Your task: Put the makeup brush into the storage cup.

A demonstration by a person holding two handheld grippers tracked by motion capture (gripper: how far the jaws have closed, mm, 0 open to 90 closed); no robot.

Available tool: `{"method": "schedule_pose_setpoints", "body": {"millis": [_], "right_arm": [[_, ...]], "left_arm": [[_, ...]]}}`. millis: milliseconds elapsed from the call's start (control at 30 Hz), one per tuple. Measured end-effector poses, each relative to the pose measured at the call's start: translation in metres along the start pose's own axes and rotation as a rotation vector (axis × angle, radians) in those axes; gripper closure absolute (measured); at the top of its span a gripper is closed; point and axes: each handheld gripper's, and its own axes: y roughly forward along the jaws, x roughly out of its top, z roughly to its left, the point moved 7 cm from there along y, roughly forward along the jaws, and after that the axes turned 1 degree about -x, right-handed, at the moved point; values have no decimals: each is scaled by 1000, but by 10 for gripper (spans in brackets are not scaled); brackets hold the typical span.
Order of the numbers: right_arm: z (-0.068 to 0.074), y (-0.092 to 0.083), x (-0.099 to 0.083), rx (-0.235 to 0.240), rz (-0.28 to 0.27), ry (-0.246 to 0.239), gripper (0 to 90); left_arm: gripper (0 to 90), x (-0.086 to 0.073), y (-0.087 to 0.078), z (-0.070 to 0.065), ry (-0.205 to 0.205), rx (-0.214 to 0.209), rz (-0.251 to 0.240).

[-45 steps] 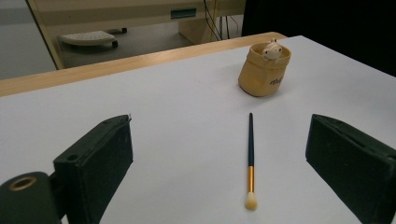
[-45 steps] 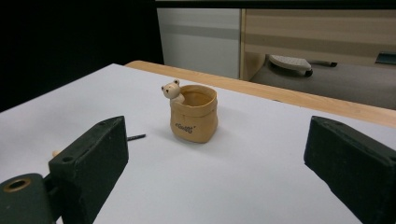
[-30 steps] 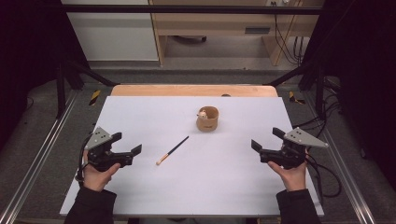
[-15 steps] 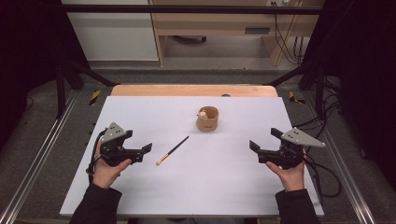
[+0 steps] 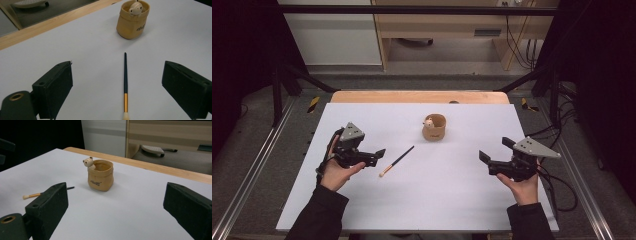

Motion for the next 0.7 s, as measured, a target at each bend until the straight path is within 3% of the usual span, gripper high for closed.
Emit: {"method": "schedule_pose_setpoints", "body": {"millis": [700], "right_arm": [[2,3,-2,6,8,-4,65]], "left_arm": [[127,-6,47,-13,55,-26,173]]}}
